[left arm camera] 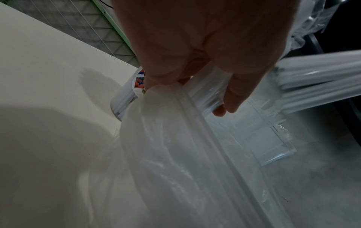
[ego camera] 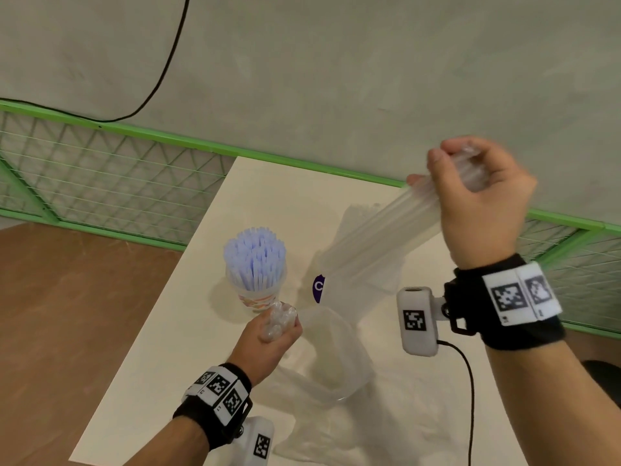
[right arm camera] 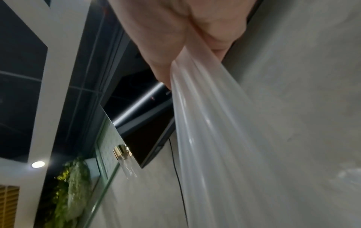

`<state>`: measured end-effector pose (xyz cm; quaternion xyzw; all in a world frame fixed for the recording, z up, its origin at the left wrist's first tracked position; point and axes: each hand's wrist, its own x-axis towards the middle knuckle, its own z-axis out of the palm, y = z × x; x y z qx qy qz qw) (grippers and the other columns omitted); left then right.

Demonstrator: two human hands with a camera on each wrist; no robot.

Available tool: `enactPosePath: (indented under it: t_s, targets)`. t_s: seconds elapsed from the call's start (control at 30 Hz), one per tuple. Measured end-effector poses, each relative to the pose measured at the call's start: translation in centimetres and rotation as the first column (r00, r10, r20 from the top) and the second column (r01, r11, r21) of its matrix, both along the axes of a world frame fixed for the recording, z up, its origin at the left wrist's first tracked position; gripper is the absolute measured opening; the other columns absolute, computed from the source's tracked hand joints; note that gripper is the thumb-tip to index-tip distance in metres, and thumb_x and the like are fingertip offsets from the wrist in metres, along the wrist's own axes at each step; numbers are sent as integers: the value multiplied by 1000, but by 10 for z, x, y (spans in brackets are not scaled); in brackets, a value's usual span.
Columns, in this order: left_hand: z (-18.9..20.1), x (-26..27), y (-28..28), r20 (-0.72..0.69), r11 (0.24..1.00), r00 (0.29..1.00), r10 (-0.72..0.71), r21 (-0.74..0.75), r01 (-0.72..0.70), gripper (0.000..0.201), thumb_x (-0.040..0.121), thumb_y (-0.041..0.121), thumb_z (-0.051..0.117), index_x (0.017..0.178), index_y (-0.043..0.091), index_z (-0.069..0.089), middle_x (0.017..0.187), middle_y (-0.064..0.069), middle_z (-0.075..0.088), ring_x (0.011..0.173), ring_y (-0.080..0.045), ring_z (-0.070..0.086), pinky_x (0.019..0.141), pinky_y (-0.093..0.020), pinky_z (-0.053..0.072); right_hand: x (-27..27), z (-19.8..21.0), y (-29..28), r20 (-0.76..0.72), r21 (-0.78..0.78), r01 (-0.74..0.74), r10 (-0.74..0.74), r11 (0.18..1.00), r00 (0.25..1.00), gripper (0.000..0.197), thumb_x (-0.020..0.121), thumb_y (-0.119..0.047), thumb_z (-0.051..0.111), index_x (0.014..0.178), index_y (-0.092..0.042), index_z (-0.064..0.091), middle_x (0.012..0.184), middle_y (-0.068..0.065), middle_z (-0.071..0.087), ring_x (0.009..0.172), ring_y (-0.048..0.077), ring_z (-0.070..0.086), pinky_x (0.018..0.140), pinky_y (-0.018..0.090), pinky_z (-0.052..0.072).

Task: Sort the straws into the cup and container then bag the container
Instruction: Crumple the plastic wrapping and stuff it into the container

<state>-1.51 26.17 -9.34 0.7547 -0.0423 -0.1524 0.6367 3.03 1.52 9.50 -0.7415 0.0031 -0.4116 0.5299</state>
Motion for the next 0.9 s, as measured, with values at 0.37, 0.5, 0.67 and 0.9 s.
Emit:
enactPosePath:
  t_s: [0.37,0.5,0.67,0.9]
  targets:
    - [0,0,-1,15,1000,1000,15,-12,-14,11,86,7,67,80,4,59,64,7,52,58,-5,47,58,-12,39,16,5,-19,-69,-178,-154,144,972,987,11,91,-13,70,99,-9,64,78,-11,67,73,24,74,71,53,58]
    - [-2,1,-1,-6,1000,1000,19,-12,-19,12,85,9,68,79,7,59,64,8,53,58,-5,47,58,-12,40,21,9,-22,-75,-170,-184,173,968,982,12,91,-13,70,100,-7,65,88,1,64,74,23,75,68,51,59]
    - [-1,1,1,-25,999,1000,-6,-35,6,15,79,19,69,80,8,59,66,7,53,61,-7,48,59,-14,40,19,-20,-19,-233,-334,-251,178,909,956,8,92,-19,70,97,-13,67,89,3,70,76,11,73,78,36,59]
    - [0,0,1,-11,1000,1000,-14,-5,13,14,84,15,68,80,7,58,66,7,51,61,-8,46,59,-14,39,11,-102,-27,-456,-698,-386,41,602,889,25,97,-33,59,117,-20,69,125,-3,67,124,19,56,104,42,45]
